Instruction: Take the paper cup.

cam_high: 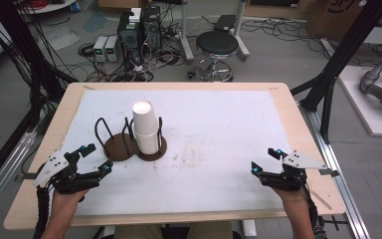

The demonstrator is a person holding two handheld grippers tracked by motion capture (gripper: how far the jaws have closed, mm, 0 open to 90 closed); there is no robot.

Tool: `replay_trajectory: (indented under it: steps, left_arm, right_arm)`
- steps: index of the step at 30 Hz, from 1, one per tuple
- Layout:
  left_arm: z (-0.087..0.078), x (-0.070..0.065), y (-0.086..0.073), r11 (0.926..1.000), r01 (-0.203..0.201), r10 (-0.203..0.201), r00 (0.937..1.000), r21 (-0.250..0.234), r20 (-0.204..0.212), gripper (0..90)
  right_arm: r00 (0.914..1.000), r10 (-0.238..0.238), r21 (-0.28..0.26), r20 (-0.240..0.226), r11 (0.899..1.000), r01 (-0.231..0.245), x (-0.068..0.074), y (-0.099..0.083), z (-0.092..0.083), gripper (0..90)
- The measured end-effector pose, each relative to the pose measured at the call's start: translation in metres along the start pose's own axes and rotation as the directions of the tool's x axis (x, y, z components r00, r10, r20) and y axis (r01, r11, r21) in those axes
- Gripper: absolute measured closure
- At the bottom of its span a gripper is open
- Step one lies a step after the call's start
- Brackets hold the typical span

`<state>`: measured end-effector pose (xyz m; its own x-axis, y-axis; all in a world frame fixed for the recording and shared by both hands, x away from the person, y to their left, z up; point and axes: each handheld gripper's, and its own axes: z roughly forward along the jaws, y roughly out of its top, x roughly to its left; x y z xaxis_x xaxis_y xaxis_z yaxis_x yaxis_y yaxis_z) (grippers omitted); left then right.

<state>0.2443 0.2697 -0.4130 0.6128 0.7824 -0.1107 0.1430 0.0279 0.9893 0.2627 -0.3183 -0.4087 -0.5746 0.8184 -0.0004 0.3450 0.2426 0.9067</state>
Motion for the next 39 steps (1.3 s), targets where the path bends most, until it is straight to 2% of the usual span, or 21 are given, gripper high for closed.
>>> replay_trajectory:
  steps: [8,12,21,25,28,29,30,32,34,39]
  left_arm:
    - [0.002,-0.001,0.001,1.0000,-0.001,0.001,1.0000,0.003,0.005,15.5]
    - [0.003,-0.001,0.001,0.9999,0.011,-0.011,0.9999,-0.003,0.009,15.5]
    - [0.008,0.000,0.015,0.9996,0.024,-0.023,0.9986,-0.015,0.047,15.5]
    - [0.011,0.002,0.024,0.9992,0.033,-0.031,0.9975,-0.025,0.064,15.5]
    - [0.019,0.002,0.038,0.9996,0.019,-0.017,0.9966,-0.023,0.081,15.5]
    - [0.019,0.002,0.038,0.9996,0.019,-0.017,0.9966,-0.023,0.081,15.5]
    - [0.023,0.002,0.046,0.9998,0.010,-0.008,0.9956,-0.018,0.093,15.5]
    - [0.025,0.002,0.050,0.9998,0.005,-0.003,0.9951,-0.017,0.099,15.5]
    - [0.032,0.001,0.062,0.9998,-0.003,0.006,0.9932,-0.020,0.116,15.5]
    - [0.042,0.000,0.075,0.9998,-0.005,0.008,0.9898,-0.021,0.142,15.5]
  right_arm:
    - [1.0000,0.001,0.000,-0.008,1.000,-0.001,-0.004,-0.002,0.000,19.6]
    - [0.9998,-0.003,0.010,-0.018,1.000,0.003,-0.002,-0.002,0.001,19.7]
    - [0.9998,0.002,0.007,-0.020,1.000,-0.002,0.002,0.000,0.001,19.7]
    - [0.9998,0.010,0.000,-0.019,1.000,-0.010,0.003,0.002,0.001,19.7]
    - [0.9995,0.005,0.011,-0.031,1.000,-0.005,0.005,0.003,0.003,19.7]
    - [0.9995,0.005,0.011,-0.031,1.000,-0.005,0.005,0.003,0.003,19.7]
    - [0.9991,0.014,0.021,-0.040,1.000,-0.013,0.006,0.004,0.005,19.6]
    - [0.9989,0.014,0.027,-0.045,1.000,-0.013,0.006,0.004,0.006,19.7]
    - [0.9988,0.012,0.030,-0.048,0.999,-0.011,0.007,0.004,0.007,19.7]
    - [0.9986,0.011,0.030,-0.052,0.999,-0.010,0.007,0.004,0.006,19.7]
